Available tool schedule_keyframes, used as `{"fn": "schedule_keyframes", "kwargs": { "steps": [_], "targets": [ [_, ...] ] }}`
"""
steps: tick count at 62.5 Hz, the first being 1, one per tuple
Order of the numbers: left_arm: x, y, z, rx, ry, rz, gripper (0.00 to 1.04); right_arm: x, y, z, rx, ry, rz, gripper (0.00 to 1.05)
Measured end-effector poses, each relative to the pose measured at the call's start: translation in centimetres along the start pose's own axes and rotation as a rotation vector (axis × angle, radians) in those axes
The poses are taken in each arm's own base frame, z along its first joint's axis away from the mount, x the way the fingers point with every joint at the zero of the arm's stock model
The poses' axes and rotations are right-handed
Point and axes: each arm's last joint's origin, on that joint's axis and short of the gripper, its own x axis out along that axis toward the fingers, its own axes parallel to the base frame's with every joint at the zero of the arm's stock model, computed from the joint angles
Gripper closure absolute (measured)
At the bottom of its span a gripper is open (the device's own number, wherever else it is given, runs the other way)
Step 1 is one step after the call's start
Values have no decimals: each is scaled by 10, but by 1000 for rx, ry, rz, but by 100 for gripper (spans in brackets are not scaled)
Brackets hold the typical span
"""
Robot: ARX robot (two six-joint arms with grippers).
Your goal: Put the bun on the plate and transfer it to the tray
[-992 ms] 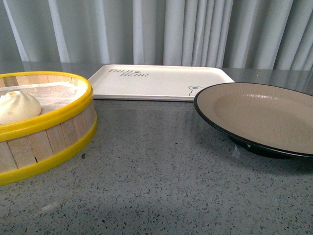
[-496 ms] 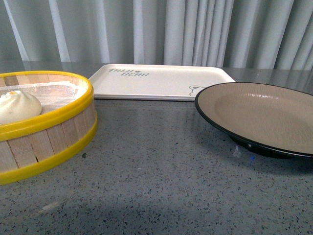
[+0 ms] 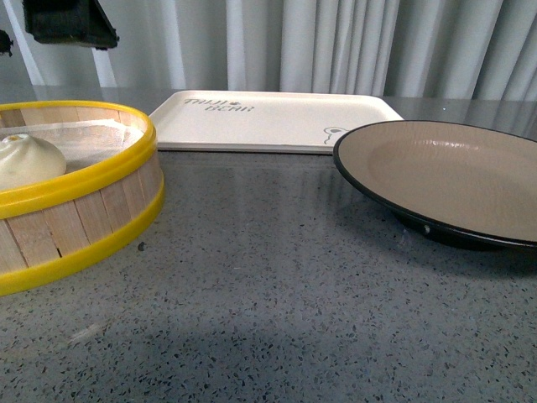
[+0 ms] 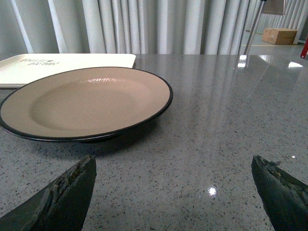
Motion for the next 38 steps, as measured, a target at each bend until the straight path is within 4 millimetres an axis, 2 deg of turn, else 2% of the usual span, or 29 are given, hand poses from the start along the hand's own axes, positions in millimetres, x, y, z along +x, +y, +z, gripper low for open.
{"fn": "schedule_keyframes", "kwargs": {
  "steps": [15, 38],
  "targets": [
    [9, 12, -9, 44, 38, 63, 7, 0, 0, 0, 0, 0, 0, 8],
    [-7, 39, -25, 72, 76, 114, 7, 0, 0, 0, 0, 0, 0, 8]
  ]
}}
